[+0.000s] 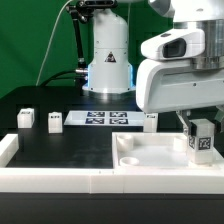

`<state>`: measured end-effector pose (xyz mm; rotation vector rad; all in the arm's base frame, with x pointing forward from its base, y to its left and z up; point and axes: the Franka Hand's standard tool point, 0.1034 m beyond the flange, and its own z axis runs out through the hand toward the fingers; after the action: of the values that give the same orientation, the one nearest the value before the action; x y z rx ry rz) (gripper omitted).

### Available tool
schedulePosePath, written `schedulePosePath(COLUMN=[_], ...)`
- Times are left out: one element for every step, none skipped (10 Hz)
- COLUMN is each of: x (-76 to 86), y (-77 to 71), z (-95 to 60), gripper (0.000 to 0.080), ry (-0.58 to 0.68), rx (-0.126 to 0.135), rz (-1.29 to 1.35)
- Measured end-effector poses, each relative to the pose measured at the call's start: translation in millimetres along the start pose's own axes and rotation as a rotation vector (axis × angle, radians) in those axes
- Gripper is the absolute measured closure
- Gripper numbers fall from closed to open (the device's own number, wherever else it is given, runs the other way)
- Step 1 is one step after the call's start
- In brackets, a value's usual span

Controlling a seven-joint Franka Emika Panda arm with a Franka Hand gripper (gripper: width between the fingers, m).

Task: Assemble one leg

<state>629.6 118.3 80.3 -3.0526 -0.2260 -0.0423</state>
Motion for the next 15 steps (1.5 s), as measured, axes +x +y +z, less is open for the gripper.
schedulePosePath(x=[0.1,0.3,0.3,0.1,-0.2,-0.7,-0.6,-0.9,-1.3,-2.1,-2.5,-3.3,-4.1,-4.6,-5.0], y=[1.4,5.3,6.1,8.0,9.2,10.1,11.3,12.0,12.7,13.1,12.9,12.5,11.9,11.9,11.9], z=[0.1,0.1,0.1,0.2,0.4,0.9,1.1,1.3,1.3,1.3,1.5,1.6,1.9,2.0,2.1], gripper=[0.0508,0.0508,0.0508,0.0508,0.0508,0.0508,0.0508,0.0508,0.0508,0.0508,0.0508,0.0507,0.0507,0.0507,0.0507], ry=[0.0,-0.001,-0.003,-0.007,-0.01,-0.013,-0.015,-0.016,-0.019,-0.019,-0.022,-0.028,-0.033,-0.042,-0.052], rx=[0.012,0.038,0.04,0.047,0.048,0.051,0.051,0.05,0.05,0.049,0.047,0.044,0.039,0.042,0.048], rz=[0.094,0.289,0.366,0.512,0.634,0.734,0.867,0.97,1.079,1.181,1.256,1.386,1.485,1.596,1.671])
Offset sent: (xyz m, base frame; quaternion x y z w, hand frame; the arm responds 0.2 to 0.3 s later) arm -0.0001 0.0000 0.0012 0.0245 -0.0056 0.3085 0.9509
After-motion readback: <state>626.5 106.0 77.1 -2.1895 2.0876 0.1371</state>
